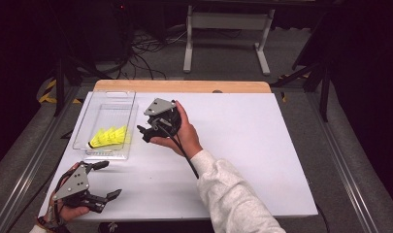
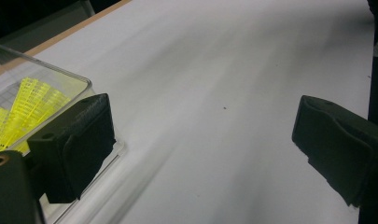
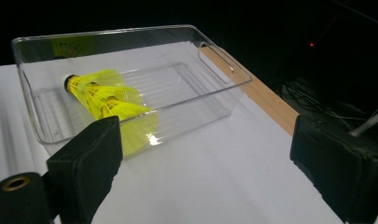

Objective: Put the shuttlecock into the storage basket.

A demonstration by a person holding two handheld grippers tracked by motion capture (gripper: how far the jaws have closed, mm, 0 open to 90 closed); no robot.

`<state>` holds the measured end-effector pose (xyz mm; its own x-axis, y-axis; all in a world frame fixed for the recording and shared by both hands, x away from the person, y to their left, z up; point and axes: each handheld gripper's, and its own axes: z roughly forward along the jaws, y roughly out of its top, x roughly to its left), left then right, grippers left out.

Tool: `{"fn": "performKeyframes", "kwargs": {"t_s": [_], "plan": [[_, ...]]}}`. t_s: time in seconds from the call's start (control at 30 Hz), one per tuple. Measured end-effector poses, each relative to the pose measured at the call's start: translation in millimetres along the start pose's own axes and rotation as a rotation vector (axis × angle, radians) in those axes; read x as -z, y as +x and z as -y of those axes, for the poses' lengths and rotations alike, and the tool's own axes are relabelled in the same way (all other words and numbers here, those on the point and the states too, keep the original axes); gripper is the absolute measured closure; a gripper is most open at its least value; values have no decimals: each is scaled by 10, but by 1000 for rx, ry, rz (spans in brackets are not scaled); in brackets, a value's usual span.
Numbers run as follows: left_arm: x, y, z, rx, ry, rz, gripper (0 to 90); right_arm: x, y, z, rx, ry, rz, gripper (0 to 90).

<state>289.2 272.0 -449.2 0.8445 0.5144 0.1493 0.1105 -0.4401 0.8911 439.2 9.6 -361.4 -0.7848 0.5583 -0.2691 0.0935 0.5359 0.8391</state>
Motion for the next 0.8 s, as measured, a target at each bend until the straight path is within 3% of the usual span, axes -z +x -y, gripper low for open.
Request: {"fn": "performKeyframes", "kwargs": {"t_s": [0.8], "plan": [[-8, -7, 1, 0, 2, -5, 66, 322, -226, 250, -21, 5, 72, 109]]}}
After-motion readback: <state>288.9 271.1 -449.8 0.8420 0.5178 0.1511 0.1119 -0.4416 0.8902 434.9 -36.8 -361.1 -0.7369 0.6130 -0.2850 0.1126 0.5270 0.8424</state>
